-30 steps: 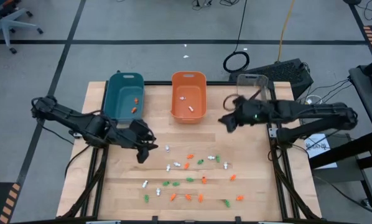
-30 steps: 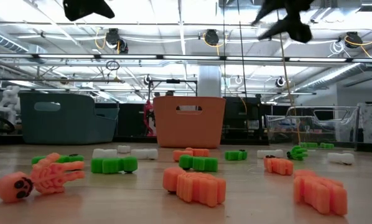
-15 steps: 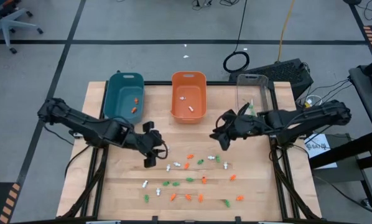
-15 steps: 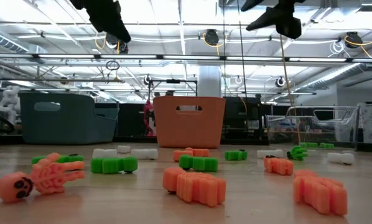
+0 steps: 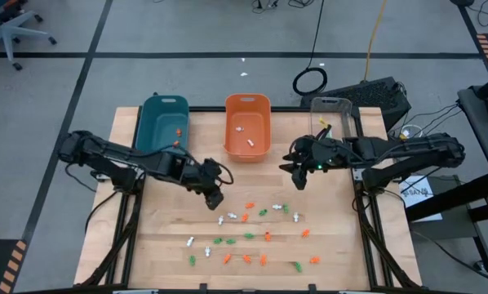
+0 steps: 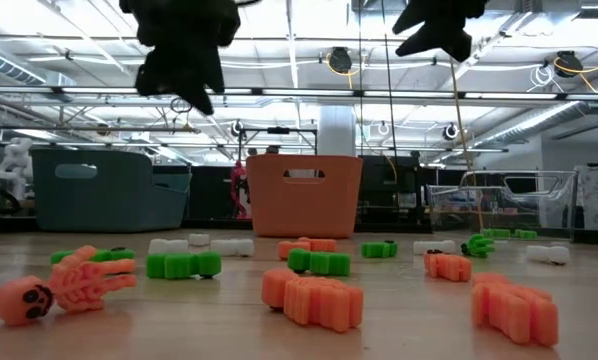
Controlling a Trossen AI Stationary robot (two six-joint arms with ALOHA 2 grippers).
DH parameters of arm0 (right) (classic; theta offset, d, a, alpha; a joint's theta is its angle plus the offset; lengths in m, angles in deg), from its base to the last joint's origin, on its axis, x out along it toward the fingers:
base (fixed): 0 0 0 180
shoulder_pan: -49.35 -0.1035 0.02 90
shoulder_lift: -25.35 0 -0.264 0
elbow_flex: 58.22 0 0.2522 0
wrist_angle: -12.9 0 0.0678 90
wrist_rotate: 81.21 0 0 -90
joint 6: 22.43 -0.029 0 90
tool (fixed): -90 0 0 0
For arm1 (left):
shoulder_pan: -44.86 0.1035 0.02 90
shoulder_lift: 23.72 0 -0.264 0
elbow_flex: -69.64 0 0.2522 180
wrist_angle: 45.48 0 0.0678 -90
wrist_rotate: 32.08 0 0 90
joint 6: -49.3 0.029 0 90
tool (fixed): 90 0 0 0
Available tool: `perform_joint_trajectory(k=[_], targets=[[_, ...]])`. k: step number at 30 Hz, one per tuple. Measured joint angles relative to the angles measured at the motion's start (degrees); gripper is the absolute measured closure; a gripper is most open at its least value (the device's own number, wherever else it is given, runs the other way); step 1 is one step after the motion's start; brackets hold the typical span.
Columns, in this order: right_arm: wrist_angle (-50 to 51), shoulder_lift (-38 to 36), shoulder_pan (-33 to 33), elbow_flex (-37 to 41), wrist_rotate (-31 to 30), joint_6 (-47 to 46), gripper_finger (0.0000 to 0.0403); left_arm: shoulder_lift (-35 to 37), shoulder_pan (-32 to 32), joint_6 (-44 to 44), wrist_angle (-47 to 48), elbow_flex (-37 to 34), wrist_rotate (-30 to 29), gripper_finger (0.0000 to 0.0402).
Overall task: Sort Halloween decoration
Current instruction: Put the white skeleton toy into the orange bin
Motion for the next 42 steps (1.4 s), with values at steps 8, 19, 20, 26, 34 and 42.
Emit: perform_joint_trajectory(k=[8,19,20,26,34,42], targets=[[3.6,0.0,4.6,0.0,4.8,6.0,0.0245,-8.3,-4.5,-26.3,-0.2,0.0,2.1,0.0233],[7.1,0.0,5.8,0.0,7.7,-1.1,0.0245,-14.8,-12.1,-46.7,-0.4,0.0,-1.2,0.0233],[7.1,0.0,5.8,0.0,8.1,-2.4,0.0245,-15.4,-12.4,-47.8,-0.4,0.0,-2.3,0.0233],[5.3,-0.1,5.7,0.0,12.1,-8.6,0.0245,-17.2,-12.6,-49.4,-1.8,0.0,-5.2,0.0233],[-0.1,0.1,5.7,0.0,13.5,-14.8,0.0245,-20.0,-12.6,-49.4,-3.4,0.0,-11.6,0.0233],[-2.1,0.0,5.4,0.0,16.7,-15.9,0.0245,-20.5,-13.7,-50.9,-3.6,0.0,-10.4,0.0233]])
